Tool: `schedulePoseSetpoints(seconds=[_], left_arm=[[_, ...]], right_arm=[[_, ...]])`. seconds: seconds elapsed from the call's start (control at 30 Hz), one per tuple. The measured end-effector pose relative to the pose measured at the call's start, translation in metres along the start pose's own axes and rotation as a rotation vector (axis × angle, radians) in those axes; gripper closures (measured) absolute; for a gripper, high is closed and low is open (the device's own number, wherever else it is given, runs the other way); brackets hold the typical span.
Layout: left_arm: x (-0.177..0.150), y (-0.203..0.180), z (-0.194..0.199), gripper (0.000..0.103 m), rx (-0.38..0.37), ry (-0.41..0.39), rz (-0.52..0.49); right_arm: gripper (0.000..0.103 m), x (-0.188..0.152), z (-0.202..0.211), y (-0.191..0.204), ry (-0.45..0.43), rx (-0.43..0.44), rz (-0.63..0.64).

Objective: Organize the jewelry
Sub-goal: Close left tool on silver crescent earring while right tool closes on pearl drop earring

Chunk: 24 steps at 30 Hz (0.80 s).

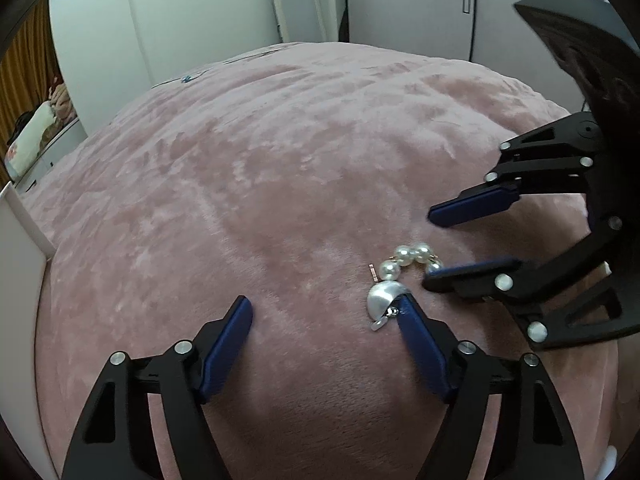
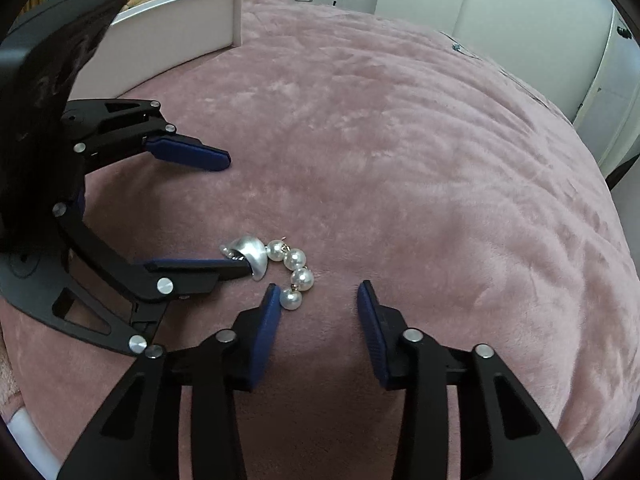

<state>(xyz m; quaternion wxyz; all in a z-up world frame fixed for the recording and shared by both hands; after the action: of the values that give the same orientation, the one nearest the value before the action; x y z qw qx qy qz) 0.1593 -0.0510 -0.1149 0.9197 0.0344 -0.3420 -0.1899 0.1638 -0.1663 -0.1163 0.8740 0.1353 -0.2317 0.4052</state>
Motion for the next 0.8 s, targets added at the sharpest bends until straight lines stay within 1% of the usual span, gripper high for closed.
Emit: schedulePoseSetpoints(seconds=[0.1,0.17,0.23,0.27,0.3,0.33,0.4,0.43,0.67,0.8], left_arm=[[0.000,-0.003,-0.001,0.039,-0.026,-0.004,-0.015],[0.000,-0.005,-0.001,0.049,-0.040,-0.008,-0.020],[0.000,-0.007,-0.001,0.054,-0.051,-0.010,-0.024],[0.000,-0.008,-0.001,0.060,-0.057,-0.011,-0.026],[0.000,-0.008,-0.001,0.067,-0.062,-0.012,-0.027],[0.000,-0.007,-0.001,0.071,-0.068,-0.011,-0.027],[0.000,-0.007,-0.002,0.080,-0.078,-0.008,-0.023],[-0.001,-0.006,-0.002,0.081,-0.084,-0.007,-0.020],[-0.001,0.000,0.000,0.081,-0.116,-0.005,0.015],[-0.001,0.003,0.001,0.081,-0.114,-0.001,0.027]], right_arm=[[0.075,0.001,-0.001,-0.001,0.005,0.001,-0.010],[0.078,0.001,-0.001,-0.001,0.007,-0.001,-0.015],[0.082,0.001,-0.001,-0.002,0.009,-0.002,-0.020],[0.083,0.001,-0.001,-0.002,0.009,0.001,-0.025],[0.086,0.001,-0.001,-0.002,0.008,0.002,-0.026],[0.090,0.000,-0.001,-0.002,0.008,0.006,-0.025],[0.091,0.000,0.000,-0.002,0.007,0.012,-0.026],[0.091,0.000,0.001,-0.003,0.006,0.014,-0.028],[0.092,-0.001,0.005,-0.004,-0.001,0.011,-0.036],[0.092,0.000,0.011,-0.008,-0.007,-0.010,-0.052]])
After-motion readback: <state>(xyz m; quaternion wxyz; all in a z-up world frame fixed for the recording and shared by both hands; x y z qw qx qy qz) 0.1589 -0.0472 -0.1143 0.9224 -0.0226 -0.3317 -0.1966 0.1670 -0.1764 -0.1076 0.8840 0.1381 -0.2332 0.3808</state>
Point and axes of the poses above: each gripper's, at about its wrist camera, not at the fingertips, and z roughly against the way its jaws point, y to its left, x to its top, the point moved 1 cm from there along -z, roughly the way its jaws point, and after that the axes turned 9 degrees about x, right-handed, at the moved point
